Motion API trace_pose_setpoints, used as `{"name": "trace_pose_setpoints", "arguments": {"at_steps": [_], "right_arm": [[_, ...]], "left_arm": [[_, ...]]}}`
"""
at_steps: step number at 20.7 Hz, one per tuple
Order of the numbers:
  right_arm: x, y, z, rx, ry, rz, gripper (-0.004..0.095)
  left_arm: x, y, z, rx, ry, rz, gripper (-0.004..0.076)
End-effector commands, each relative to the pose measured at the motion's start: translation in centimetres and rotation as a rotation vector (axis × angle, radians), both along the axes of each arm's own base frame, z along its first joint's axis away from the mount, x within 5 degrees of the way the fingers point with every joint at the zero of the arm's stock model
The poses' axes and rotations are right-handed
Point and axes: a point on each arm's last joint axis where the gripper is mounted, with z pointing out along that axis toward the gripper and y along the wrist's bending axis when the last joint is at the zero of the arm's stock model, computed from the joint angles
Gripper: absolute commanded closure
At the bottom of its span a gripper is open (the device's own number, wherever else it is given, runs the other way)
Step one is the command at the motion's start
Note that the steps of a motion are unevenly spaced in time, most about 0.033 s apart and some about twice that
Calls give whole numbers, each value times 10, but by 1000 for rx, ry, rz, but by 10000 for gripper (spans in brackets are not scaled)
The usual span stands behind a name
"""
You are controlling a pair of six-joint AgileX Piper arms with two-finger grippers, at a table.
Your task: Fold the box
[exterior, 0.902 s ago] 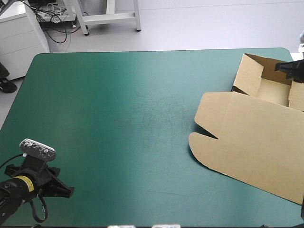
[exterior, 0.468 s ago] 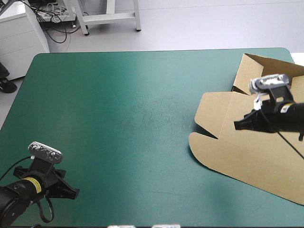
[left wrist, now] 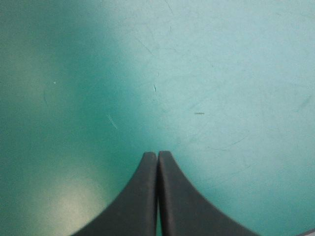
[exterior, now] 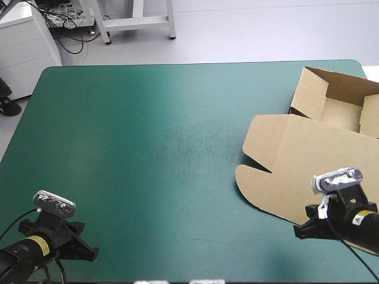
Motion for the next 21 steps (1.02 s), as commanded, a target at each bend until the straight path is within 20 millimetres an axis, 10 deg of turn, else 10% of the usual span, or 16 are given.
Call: {"name": "trace_pose_setpoints", "arguments": {"at_steps": [1, 9, 21], "right_arm": [[-10, 1, -15, 19, -47, 3, 930], [-28, 1, -61, 26, -38, -19, 931], [-29, 1, -61, 27, -46, -20, 931]], "left_arm": [[2, -4, -2, -44, -12, 1, 756], [1, -6, -27, -36, 66, -4, 756], [1, -4, -28, -7, 64, -7, 756]]}}
